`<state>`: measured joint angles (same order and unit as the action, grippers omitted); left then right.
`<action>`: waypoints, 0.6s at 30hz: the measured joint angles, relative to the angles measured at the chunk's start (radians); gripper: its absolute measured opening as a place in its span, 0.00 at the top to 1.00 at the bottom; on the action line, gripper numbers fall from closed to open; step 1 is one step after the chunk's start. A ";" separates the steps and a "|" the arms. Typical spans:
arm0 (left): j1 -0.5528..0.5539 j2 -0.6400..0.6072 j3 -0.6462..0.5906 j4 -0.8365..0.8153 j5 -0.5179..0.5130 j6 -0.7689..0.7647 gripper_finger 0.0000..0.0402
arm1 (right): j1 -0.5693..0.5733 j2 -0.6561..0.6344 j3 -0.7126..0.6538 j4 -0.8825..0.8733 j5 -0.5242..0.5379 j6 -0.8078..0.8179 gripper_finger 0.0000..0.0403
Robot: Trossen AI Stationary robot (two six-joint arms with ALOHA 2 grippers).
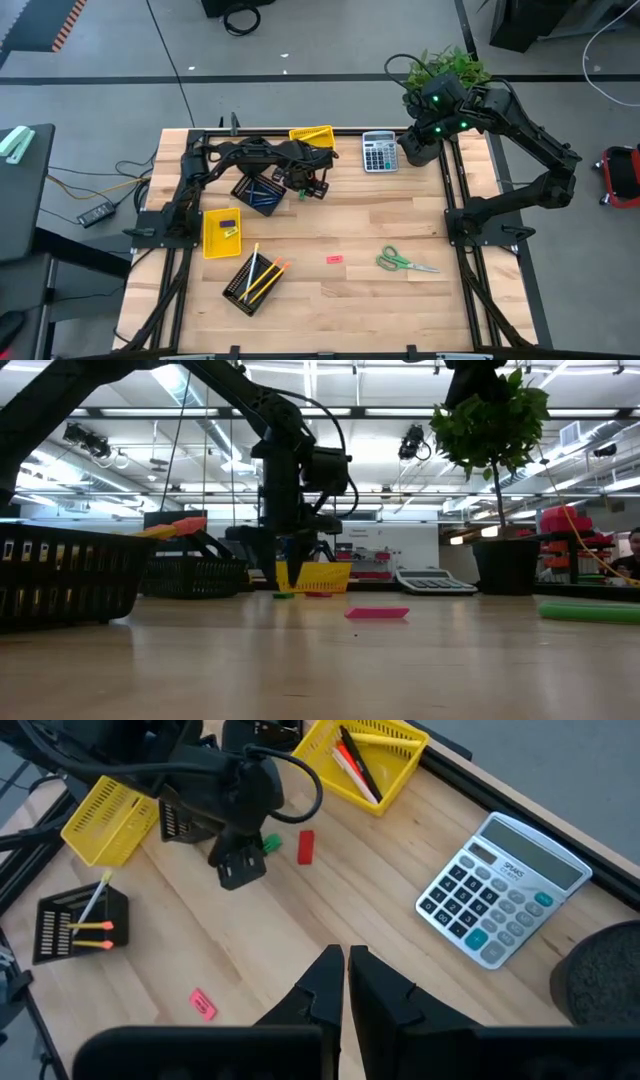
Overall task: Sort crayons/erasers/pens/pencils in bins
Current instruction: Put the green eraser into the bottom yellow basket
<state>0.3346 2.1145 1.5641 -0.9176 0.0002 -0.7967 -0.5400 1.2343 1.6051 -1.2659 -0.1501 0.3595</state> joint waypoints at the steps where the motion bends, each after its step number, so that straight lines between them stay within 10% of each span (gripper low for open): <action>1: 0.000 0.004 0.000 0.002 0.000 -0.004 0.56 | 0.000 0.000 0.000 0.000 0.000 0.000 0.94; 18: -0.008 0.049 0.004 -0.007 0.003 -0.023 0.57 | 0.000 0.000 0.000 -0.007 0.000 -0.005 0.94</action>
<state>0.3269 2.1636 1.5681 -0.9243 0.0030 -0.8193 -0.5400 1.2343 1.6051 -1.2728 -0.1501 0.3550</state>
